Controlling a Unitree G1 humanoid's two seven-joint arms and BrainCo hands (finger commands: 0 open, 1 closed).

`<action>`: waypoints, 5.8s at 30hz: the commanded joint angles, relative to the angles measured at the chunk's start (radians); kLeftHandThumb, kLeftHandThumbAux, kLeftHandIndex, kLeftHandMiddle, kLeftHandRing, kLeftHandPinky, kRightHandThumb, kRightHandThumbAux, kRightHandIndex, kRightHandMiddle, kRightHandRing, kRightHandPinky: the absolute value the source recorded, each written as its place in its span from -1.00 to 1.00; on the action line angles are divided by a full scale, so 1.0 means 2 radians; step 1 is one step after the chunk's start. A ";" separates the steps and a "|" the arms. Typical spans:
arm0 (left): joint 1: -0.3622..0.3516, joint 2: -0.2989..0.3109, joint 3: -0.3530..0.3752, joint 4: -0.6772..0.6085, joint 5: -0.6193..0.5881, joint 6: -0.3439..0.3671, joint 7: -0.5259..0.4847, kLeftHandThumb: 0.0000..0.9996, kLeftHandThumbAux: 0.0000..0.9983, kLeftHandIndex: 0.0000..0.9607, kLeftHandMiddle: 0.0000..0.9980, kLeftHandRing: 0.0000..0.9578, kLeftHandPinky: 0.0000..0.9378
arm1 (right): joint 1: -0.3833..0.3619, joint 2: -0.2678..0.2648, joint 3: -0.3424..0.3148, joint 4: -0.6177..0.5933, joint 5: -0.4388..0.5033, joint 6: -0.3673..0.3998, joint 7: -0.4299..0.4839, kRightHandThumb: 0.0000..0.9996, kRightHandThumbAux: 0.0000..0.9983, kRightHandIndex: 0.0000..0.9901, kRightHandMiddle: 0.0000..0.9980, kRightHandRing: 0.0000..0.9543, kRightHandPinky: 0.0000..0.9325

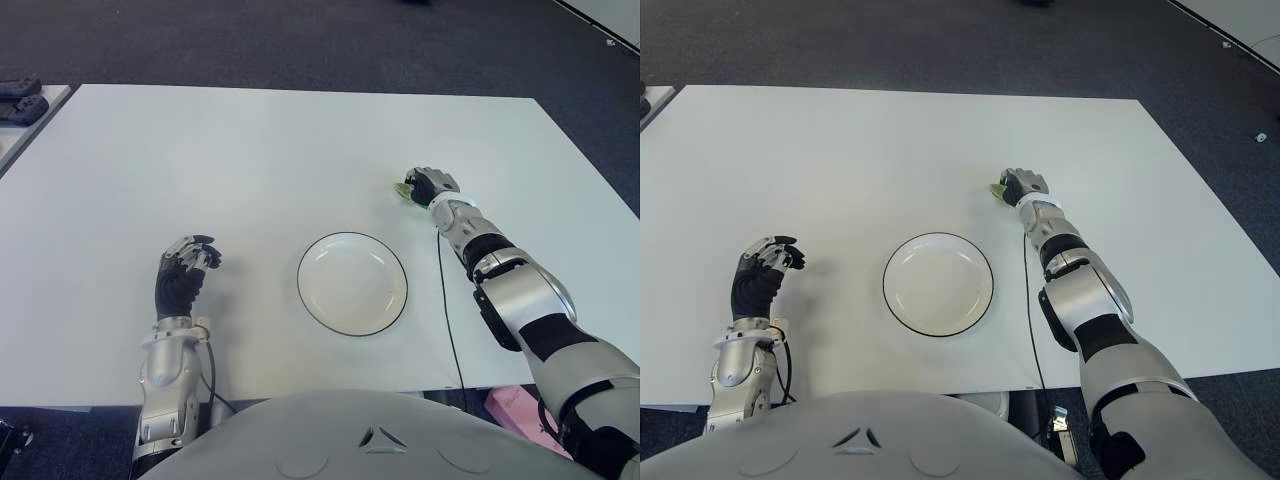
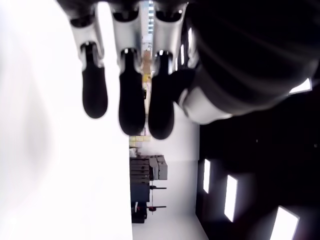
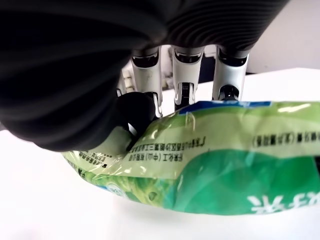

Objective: Put the toothpaste on the table into the plate.

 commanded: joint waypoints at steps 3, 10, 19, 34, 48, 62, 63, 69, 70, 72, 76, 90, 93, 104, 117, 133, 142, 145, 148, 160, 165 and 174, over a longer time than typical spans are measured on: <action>-0.004 0.000 -0.003 0.012 -0.004 0.002 -0.006 0.41 0.44 -0.09 0.15 0.19 0.14 | -0.006 -0.020 0.013 -0.035 -0.012 -0.068 -0.036 0.70 0.37 -0.21 0.08 0.79 0.75; -0.007 -0.005 -0.004 0.010 -0.006 0.004 -0.003 0.41 0.44 -0.09 0.13 0.16 0.13 | 0.059 -0.063 0.005 -0.228 -0.005 -0.129 -0.010 0.70 0.37 -0.21 0.07 0.76 0.67; -0.005 0.001 -0.002 0.014 -0.016 0.004 -0.014 0.41 0.44 -0.09 0.15 0.19 0.22 | 0.108 -0.081 -0.012 -0.375 0.019 -0.133 0.079 0.70 0.36 -0.20 0.07 0.73 0.57; -0.012 -0.018 -0.009 0.014 0.010 -0.002 0.012 0.41 0.44 -0.09 0.10 0.14 0.11 | 0.156 -0.084 -0.013 -0.477 0.028 -0.198 0.125 0.70 0.36 -0.20 0.10 0.80 0.78; -0.011 -0.018 -0.011 0.014 0.003 -0.006 0.008 0.41 0.45 -0.09 0.12 0.17 0.14 | 0.222 -0.098 -0.002 -0.533 0.018 -0.275 0.171 0.71 0.36 -0.19 0.11 0.83 0.89; -0.015 -0.013 -0.012 0.018 0.001 -0.008 0.002 0.41 0.45 -0.09 0.14 0.20 0.17 | 0.137 -0.054 -0.022 -0.361 -0.006 -0.202 0.152 0.70 0.35 -0.17 0.08 0.59 0.51; -0.014 -0.013 -0.013 0.018 0.001 -0.008 0.002 0.41 0.45 -0.09 0.14 0.21 0.18 | 0.120 -0.050 -0.024 -0.334 -0.007 -0.194 0.146 0.70 0.35 -0.17 0.08 0.56 0.47; -0.015 -0.013 -0.014 0.021 -0.002 -0.011 0.002 0.41 0.45 -0.09 0.16 0.22 0.19 | 0.093 -0.036 -0.018 -0.292 -0.033 -0.148 0.106 0.56 0.37 -0.16 0.00 0.07 0.01; -0.015 -0.013 -0.014 0.021 -0.002 -0.011 0.003 0.41 0.45 -0.09 0.16 0.22 0.19 | 0.092 -0.036 -0.016 -0.291 -0.037 -0.141 0.101 0.47 0.19 -0.28 -0.17 -0.15 -0.18; -0.015 -0.014 -0.014 0.022 0.000 -0.013 0.005 0.41 0.45 -0.09 0.16 0.22 0.19 | 0.090 -0.039 -0.012 -0.288 -0.051 -0.126 0.083 0.36 0.02 -0.47 -0.39 -0.40 -0.38; -0.015 -0.014 -0.014 0.021 0.002 -0.012 0.008 0.41 0.45 -0.09 0.16 0.22 0.18 | 0.084 -0.043 -0.005 -0.271 -0.066 -0.117 0.052 0.21 -0.14 -0.75 -0.67 -0.67 -0.57; -0.017 -0.014 -0.014 0.022 -0.003 -0.016 0.004 0.41 0.45 -0.09 0.14 0.17 0.10 | 0.038 -0.035 0.019 -0.187 -0.092 -0.104 -0.023 0.08 -0.33 -1.00 -1.00 -1.00 -0.99; -0.017 -0.014 -0.014 0.023 -0.003 -0.016 0.003 0.41 0.45 -0.09 0.12 0.16 0.09 | 0.032 -0.033 0.022 -0.175 -0.090 -0.105 -0.030 0.09 -0.38 -1.00 -1.00 -1.00 -1.00; -0.019 -0.015 -0.015 0.024 0.002 -0.016 0.008 0.41 0.44 -0.09 0.14 0.19 0.16 | 0.016 -0.022 0.032 -0.127 -0.088 -0.105 -0.046 0.14 -0.47 -1.00 -1.00 -1.00 -1.00; -0.020 -0.015 -0.014 0.024 0.002 -0.011 0.010 0.41 0.44 -0.09 0.15 0.21 0.16 | 0.004 -0.002 0.063 -0.066 -0.096 -0.083 -0.037 0.15 -0.64 -1.00 -1.00 -1.00 -1.00; -0.017 -0.018 -0.014 0.027 0.005 -0.019 0.009 0.41 0.45 -0.09 0.14 0.19 0.15 | 0.001 0.007 0.095 -0.037 -0.097 -0.060 -0.003 0.17 -0.71 -1.00 -1.00 -1.00 -1.00; -0.017 -0.021 -0.014 0.029 0.000 -0.027 0.008 0.40 0.44 -0.09 0.12 0.17 0.14 | -0.001 0.013 0.108 -0.019 -0.097 -0.044 0.005 0.19 -0.72 -1.00 -1.00 -1.00 -1.00; -0.016 -0.019 -0.014 0.031 0.001 -0.031 0.008 0.40 0.44 -0.09 0.12 0.18 0.16 | 0.000 0.014 0.110 -0.015 -0.096 -0.040 0.008 0.19 -0.72 -1.00 -1.00 -1.00 -1.00; -0.016 -0.018 -0.014 0.032 0.002 -0.032 0.008 0.41 0.44 -0.09 0.13 0.20 0.19 | 0.002 0.015 0.112 -0.010 -0.096 -0.037 0.009 0.19 -0.72 -1.00 -1.00 -1.00 -1.00; -0.014 -0.019 -0.014 0.030 -0.002 -0.029 0.008 0.41 0.44 -0.09 0.13 0.19 0.14 | 0.016 0.022 0.120 0.018 -0.093 -0.020 0.010 0.22 -0.71 -1.00 -1.00 -1.00 -1.00; -0.012 -0.020 -0.014 0.028 -0.001 -0.031 0.008 0.41 0.44 -0.09 0.12 0.17 0.14 | 0.020 0.028 0.118 0.040 -0.090 0.000 0.023 0.24 -0.73 -1.00 -1.00 -1.00 -1.00; -0.006 -0.017 -0.012 0.024 -0.001 -0.037 0.007 0.40 0.45 -0.09 0.11 0.17 0.15 | 0.018 0.035 0.117 0.051 -0.089 0.025 0.044 0.23 -0.80 -1.00 -1.00 -1.00 -1.00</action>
